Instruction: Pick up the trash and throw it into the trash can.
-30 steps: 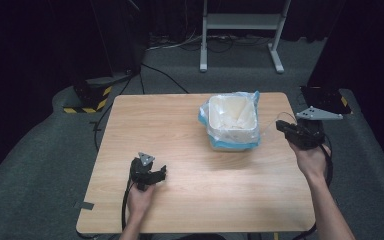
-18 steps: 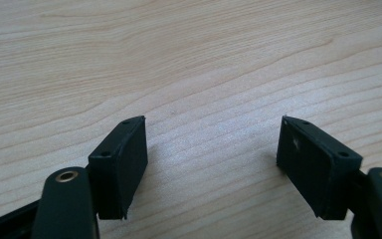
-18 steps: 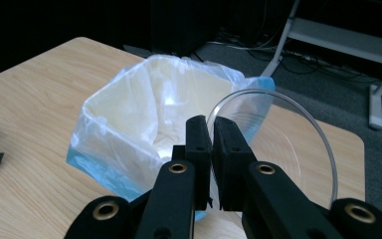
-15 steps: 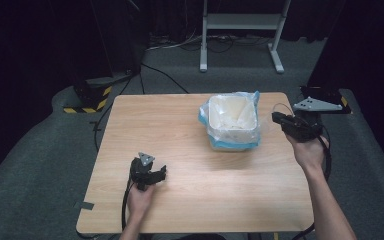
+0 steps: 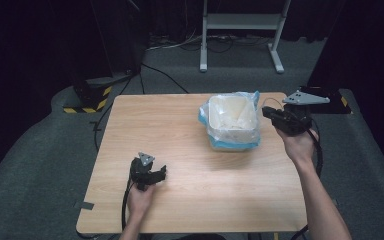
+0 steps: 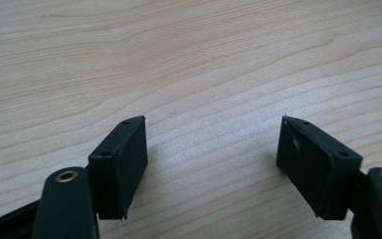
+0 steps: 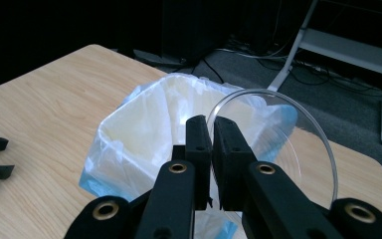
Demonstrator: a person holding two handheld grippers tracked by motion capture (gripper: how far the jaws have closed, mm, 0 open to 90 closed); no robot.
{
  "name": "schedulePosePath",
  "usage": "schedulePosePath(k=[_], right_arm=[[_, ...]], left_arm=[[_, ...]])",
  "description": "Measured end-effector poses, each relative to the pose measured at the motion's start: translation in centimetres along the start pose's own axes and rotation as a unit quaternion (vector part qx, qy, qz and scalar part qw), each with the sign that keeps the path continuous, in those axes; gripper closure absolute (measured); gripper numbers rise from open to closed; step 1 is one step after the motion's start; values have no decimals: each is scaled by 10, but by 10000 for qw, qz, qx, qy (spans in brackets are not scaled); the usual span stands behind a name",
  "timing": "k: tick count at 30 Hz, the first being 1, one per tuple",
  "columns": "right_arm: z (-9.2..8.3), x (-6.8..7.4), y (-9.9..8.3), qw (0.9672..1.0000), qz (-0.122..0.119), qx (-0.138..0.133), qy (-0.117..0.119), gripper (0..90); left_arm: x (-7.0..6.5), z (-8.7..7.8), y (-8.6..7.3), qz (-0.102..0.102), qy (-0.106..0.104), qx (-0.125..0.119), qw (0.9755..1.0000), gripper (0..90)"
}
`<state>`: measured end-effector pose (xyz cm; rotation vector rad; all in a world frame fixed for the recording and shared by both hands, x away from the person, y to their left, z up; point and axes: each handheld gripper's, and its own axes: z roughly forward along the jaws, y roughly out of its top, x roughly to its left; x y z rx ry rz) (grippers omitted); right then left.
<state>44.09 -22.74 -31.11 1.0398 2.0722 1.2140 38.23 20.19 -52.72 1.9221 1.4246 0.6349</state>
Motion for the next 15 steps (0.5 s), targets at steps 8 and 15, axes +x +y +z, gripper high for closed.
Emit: schedulePosePath(k=[8, 15], right_arm=[[10, 8, 4, 10000, -47, -57, 52, 858], [27, 14, 5, 9999, -118, 35, 60, 857]], left_arm=[[0, 0, 0, 1, 0, 1, 10000, 279], [0, 0, 0, 9, 0, 6, 10000, 279]])
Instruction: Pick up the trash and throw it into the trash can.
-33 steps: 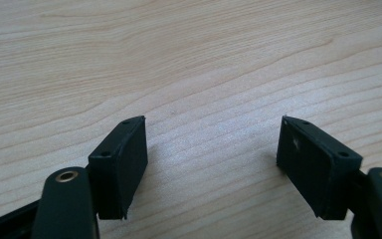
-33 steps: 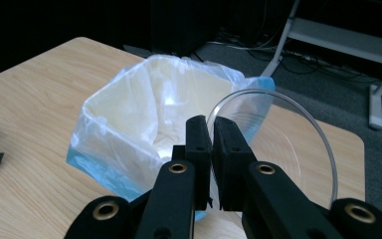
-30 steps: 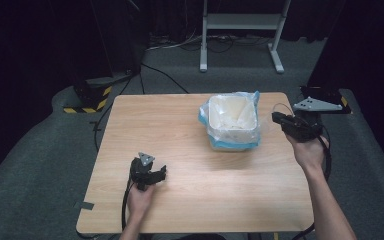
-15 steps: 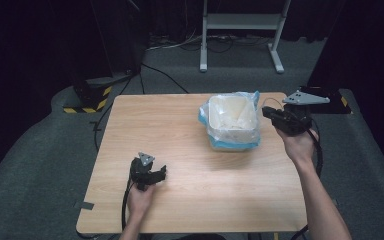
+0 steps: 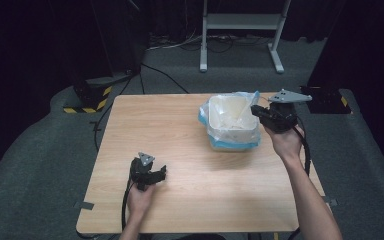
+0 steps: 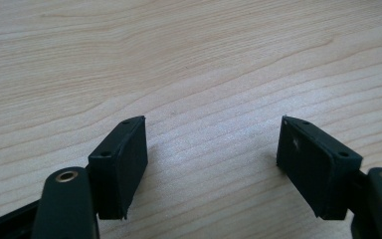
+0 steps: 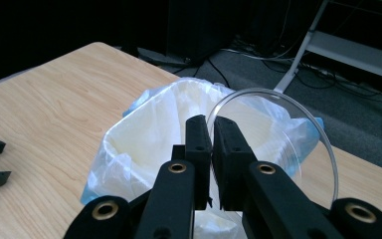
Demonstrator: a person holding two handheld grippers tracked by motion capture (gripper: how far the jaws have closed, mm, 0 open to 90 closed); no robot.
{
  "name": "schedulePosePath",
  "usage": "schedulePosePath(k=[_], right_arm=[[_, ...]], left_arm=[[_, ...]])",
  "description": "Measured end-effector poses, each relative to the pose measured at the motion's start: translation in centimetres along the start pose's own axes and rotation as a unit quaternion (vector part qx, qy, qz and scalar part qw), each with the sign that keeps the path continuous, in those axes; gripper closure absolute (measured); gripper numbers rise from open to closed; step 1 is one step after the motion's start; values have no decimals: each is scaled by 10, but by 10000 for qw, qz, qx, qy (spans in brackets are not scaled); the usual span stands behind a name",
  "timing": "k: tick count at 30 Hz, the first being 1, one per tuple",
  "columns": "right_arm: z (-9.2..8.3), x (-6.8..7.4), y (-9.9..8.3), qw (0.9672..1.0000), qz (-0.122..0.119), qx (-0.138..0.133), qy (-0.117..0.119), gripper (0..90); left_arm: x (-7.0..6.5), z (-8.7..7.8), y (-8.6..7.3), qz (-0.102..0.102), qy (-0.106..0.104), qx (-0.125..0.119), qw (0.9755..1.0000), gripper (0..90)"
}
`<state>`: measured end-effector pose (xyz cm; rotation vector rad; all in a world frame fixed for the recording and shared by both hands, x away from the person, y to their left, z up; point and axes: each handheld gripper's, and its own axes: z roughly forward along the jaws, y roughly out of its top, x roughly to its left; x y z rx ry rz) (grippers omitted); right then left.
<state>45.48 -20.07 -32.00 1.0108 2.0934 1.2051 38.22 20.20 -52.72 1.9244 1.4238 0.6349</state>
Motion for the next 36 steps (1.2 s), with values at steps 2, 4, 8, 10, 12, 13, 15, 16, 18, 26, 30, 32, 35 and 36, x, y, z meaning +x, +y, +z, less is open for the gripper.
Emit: schedulePosePath(k=[2, 4, 8, 10, 12, 13, 15, 16, 18, 26, 30, 32, 35, 36], right_arm=[[8, 2, 0, 10000, -26, 64, -17, 856], [14, 2, -1, 10000, -38, 87, -24, 855], [21, 2, -3, 9999, 14, 106, -29, 855], [29, 3, -7, 9999, 40, 147, -43, 854], [31, 4, -8, 9998, 50, 165, -36, 854], [34, 4, -9, 9998, 53, 193, -37, 854], [38, 6, -11, 9996, 39, 255, -65, 854], [42, 6, -11, 9997, -5, 256, -51, 853], [44, 7, -12, 9996, 1, 270, -45, 853], [61, 11, -19, 9990, 12, 450, -5, 851], [68, 11, -23, 9986, 50, 523, 20, 847], [71, 10, -25, 9984, 74, 566, 17, 845], [74, 9, -27, 9981, 89, 612, 4, 845], [75, 9, -27, 9980, 91, 622, 0, 844]], left_arm=[[0, 0, 0, -2, 0, 0, 10000, 279], [0, 0, 0, 0, 0, 0, 10000, 279], [0, 0, 0, -1, -1, 1, 10000, 279], [0, 0, 0, 0, 0, 0, 10000, 279], [0, 0, 0, -2, 0, 0, 10000, 279], [0, 0, 0, -1, -1, 0, 10000, 279], [0, 0, 0, -2, 0, -1, 10000, 279], [0, 0, 0, -2, -1, 0, 10000, 279], [0, 0, 0, -3, -1, -1, 10000, 279], [0, 0, 0, -9, 0, -6, 10000, 279], [0, 0, 0, -2, -1, -1, 10000, 279], [0, 0, 0, 1, 3, -2, 10000, 279], [0, 0, 0, 1, 2, -1, 10000, 279], [0, 0, 0, 2, 2, -1, 10000, 279]])
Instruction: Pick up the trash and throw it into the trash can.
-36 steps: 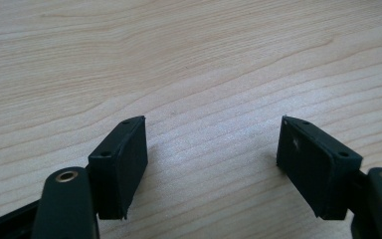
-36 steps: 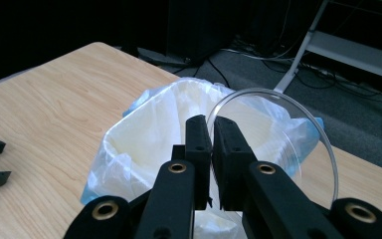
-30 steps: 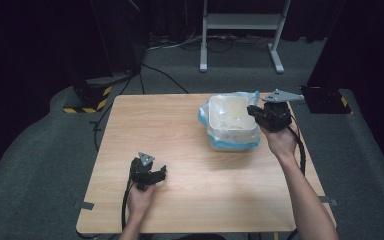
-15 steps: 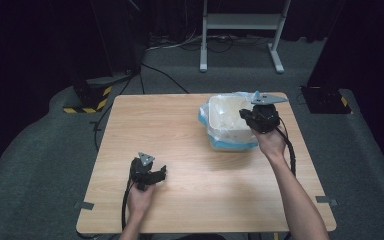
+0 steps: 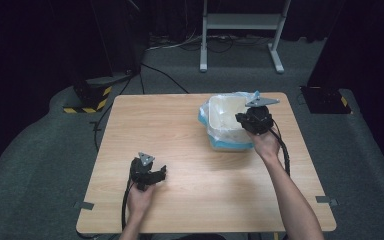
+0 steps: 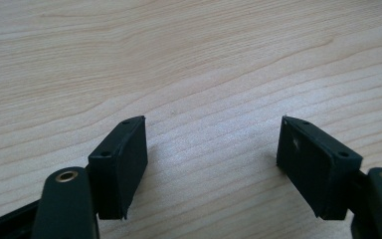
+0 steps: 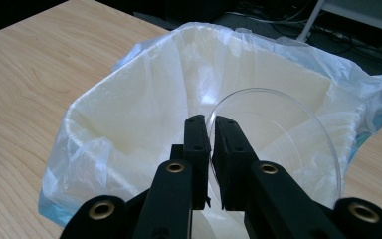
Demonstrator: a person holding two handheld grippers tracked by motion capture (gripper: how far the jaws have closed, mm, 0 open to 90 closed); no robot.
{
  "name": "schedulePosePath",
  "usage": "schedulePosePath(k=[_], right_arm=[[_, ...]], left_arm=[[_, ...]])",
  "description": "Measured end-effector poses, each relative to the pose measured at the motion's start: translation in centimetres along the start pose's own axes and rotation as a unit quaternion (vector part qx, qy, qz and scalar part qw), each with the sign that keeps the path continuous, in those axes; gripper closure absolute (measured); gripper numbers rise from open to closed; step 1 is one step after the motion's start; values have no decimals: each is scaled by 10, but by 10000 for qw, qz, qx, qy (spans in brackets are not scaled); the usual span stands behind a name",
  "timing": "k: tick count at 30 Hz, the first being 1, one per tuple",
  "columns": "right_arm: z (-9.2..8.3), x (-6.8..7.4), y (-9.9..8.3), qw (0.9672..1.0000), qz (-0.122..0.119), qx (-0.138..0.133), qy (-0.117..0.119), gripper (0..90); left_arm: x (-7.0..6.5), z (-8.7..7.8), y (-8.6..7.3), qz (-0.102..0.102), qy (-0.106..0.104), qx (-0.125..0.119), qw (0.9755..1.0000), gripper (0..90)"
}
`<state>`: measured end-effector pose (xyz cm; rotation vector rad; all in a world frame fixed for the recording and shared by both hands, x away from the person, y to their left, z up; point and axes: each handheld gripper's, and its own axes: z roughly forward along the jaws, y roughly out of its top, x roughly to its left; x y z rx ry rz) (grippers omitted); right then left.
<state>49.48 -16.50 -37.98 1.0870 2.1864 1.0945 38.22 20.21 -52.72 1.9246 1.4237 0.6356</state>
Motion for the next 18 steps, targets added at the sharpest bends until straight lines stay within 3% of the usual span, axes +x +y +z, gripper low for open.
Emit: schedulePosePath(k=[6, 7, 18], right_arm=[[5, 0, -1, 9999, 32, 83, 63, 794], [5, -1, -3, 9999, 124, 44, 81, 759], [-4, -5, -8, 9995, 262, -131, 116, 639]], left_arm=[[0, 0, 0, -4, -3, 0, 10000, 279], [0, 0, 0, -5, -3, 0, 10000, 279], [0, 0, 0, 1, 0, 0, 10000, 279]])
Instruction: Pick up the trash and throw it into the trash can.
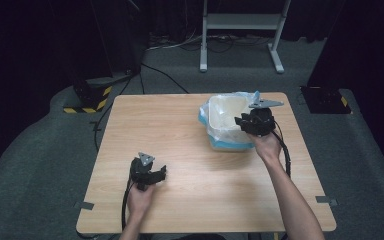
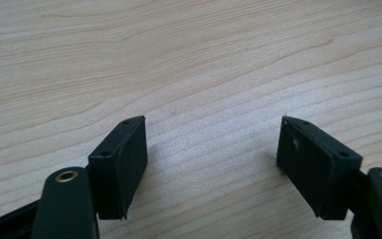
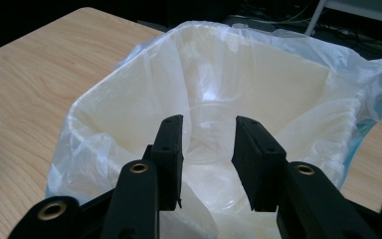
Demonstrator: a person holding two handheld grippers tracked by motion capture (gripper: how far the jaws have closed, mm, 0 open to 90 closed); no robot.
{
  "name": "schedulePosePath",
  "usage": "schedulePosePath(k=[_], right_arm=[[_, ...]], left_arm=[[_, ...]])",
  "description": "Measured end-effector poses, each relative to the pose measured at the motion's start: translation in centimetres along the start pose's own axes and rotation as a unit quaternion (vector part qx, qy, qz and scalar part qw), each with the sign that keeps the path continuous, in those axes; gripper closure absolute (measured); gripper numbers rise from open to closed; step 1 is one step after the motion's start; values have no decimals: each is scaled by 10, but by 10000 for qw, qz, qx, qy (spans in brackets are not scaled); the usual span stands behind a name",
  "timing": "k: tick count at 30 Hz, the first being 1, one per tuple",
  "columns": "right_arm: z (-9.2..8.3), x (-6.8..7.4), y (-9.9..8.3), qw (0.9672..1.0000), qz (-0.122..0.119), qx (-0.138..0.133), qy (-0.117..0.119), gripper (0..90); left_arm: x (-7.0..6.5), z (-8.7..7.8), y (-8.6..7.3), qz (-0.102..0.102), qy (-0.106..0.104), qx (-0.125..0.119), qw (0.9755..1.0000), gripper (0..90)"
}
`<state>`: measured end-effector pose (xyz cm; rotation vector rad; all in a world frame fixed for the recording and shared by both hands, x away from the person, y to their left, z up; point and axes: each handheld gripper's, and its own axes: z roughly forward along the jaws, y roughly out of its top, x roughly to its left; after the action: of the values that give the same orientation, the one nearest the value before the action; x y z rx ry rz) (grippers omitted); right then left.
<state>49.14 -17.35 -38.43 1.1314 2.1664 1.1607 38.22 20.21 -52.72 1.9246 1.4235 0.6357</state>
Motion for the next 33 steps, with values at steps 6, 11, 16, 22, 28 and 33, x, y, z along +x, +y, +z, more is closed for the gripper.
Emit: schedulePosePath(k=[6, 11, 16, 22, 28, 33], right_arm=[[-10, -2, -1, 9999, 64, -146, 18, 602], [-28, -7, -5, 9994, 132, -317, 89, 608], [-39, -13, -9, 9989, 253, -389, 98, 605], [-51, -19, -14, 9981, 356, -505, 88, 601], [-61, -22, -19, 9974, 440, -558, 88, 587], [-72, -29, -31, 9954, 666, -670, 158, 579]], left_arm=[[0, 0, 0, -4, -5, 1, 10000, 279], [0, 0, 0, -1, 0, 0, 10000, 279], [0, 0, 0, -5, -4, 1, 10000, 279], [0, 0, 0, -4, -5, 0, 10000, 279], [0, 0, 0, -4, -4, 0, 10000, 279], [0, 0, 0, 3, -1, 2, 10000, 279]])
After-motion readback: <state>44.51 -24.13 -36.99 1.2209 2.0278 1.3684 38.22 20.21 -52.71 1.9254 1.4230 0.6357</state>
